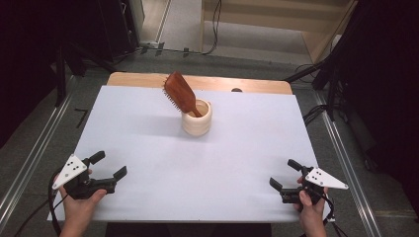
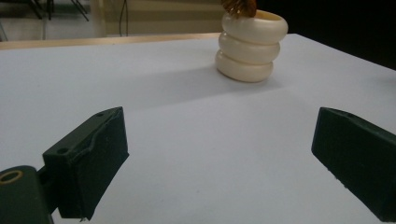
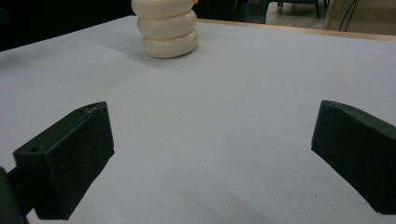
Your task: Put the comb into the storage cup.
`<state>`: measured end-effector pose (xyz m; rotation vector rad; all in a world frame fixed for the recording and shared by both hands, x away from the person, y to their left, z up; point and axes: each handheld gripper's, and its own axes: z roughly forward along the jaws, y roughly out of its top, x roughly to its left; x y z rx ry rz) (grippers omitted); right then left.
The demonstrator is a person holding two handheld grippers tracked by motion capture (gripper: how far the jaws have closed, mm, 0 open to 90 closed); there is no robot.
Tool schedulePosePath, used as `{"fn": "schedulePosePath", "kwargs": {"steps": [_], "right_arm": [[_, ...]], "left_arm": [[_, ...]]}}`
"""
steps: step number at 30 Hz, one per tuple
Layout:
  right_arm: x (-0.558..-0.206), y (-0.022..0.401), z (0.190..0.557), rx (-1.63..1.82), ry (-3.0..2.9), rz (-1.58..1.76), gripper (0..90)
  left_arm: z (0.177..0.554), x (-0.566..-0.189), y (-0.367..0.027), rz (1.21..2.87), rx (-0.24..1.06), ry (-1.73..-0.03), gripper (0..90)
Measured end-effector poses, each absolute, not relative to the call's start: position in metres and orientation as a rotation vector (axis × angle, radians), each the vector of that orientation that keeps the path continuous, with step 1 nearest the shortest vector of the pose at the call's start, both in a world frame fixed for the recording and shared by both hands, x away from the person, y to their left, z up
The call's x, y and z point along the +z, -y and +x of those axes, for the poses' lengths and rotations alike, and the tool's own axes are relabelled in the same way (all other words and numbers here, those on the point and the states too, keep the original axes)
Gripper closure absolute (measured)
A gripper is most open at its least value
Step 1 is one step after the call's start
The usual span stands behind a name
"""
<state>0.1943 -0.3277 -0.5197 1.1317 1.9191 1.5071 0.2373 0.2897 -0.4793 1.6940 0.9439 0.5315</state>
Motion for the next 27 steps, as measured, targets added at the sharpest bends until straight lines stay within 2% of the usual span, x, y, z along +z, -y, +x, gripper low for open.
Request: {"fn": "schedulePosePath", "kwargs": {"steps": [8, 14, 27], "right_arm": [[-0.520, 0.329, 0.195, 1.516, -1.914, 1.142, 0.0], [-0.520, 0.328, 0.195, 1.511, -1.921, 1.145, 0.0], [-0.519, 0.324, 0.196, 1.468, -1.942, 1.141, 0.0]], "left_arm": [[0.235, -0.483, -0.305, 1.693, 0.559, -0.950, 4.6], [0.234, -0.486, -0.315, 1.626, 0.530, -0.949, 2.4], [0.231, -0.490, -0.309, 1.664, 0.534, -0.915, 5.4]]}}
